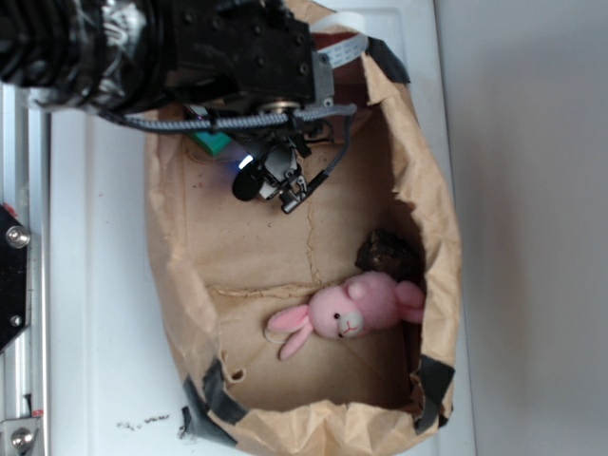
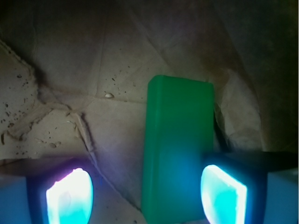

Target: Grab the green block.

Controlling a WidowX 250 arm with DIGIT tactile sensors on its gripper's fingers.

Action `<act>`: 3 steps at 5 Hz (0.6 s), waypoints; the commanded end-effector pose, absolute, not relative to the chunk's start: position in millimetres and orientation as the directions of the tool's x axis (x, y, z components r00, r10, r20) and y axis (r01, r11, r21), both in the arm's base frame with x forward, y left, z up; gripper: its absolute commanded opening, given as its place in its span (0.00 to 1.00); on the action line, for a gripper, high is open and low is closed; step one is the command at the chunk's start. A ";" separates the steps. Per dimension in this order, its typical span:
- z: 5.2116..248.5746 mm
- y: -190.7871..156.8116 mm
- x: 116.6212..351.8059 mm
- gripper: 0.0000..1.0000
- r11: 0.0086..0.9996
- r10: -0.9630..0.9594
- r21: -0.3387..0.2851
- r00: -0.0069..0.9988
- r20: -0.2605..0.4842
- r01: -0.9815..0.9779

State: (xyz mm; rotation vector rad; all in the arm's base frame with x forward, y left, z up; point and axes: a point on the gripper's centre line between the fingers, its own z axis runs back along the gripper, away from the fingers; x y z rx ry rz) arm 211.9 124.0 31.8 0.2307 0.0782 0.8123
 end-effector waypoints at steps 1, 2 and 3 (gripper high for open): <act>31.4 136.4 217.2 1.00 0.614 0.754 0.259 0.651 0.088 -0.746; 33.0 136.9 219.4 1.00 0.602 0.763 0.253 0.639 0.100 -0.758; 15.9 144.0 222.9 1.00 0.569 0.775 0.301 0.622 0.115 -0.765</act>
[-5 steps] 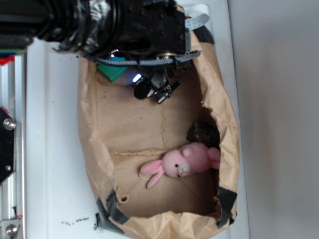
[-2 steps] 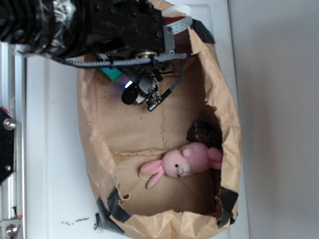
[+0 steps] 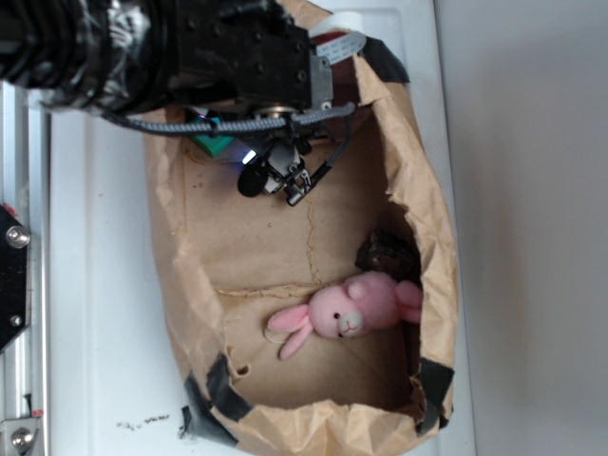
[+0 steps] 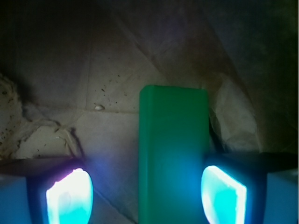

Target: Grab the green block.

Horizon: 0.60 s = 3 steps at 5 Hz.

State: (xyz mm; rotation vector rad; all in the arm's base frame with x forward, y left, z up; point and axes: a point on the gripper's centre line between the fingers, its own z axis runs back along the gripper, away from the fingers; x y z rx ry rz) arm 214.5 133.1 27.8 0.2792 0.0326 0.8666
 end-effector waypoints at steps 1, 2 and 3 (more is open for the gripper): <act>5.1 144.4 221.0 1.00 0.571 0.768 0.318 0.629 0.118 -0.757; 9.4 139.9 218.9 1.00 0.600 0.751 0.308 0.653 0.102 -0.738; 10.9 140.1 223.2 0.00 0.577 0.780 0.295 0.621 0.081 -0.762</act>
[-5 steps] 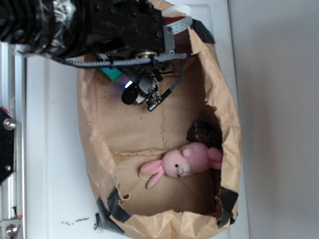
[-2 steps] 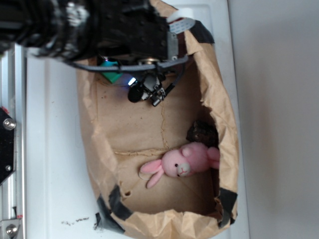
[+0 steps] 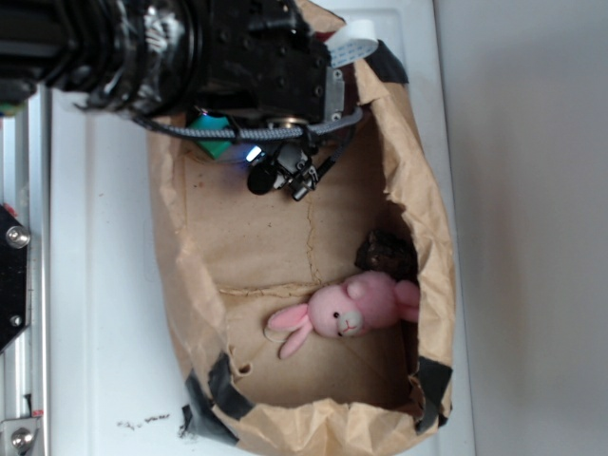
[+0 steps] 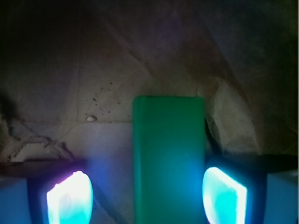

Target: Grab the green block.

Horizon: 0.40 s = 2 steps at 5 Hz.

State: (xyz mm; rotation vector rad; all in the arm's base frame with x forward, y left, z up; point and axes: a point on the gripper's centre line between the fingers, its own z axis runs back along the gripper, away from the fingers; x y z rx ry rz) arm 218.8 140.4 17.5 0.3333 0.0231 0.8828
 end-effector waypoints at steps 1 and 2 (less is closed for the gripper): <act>18.9 138.0 224.7 0.00 0.590 0.774 0.265 0.628 0.085 -0.763; 19.9 137.8 226.3 0.00 0.595 0.770 0.260 0.632 0.087 -0.760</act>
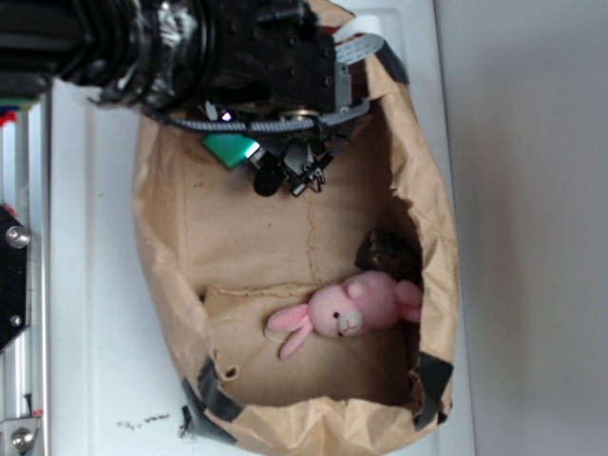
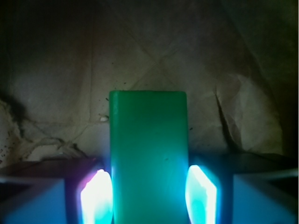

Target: Grab the green block.

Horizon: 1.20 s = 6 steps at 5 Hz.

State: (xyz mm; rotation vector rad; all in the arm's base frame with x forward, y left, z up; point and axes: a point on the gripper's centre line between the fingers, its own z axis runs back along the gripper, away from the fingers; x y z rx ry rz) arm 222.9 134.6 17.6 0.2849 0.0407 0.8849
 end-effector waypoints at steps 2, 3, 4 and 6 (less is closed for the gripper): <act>34.6 134.5 229.2 0.00 0.622 0.759 0.216 0.648 0.072 -0.753; 70.2 125.5 230.9 0.00 0.676 0.722 0.137 0.688 0.076 -0.724; 104.2 108.7 235.6 0.00 0.749 0.650 0.076 0.752 0.110 -0.659; 142.6 56.8 239.7 0.00 0.917 0.375 0.084 0.916 0.144 -0.389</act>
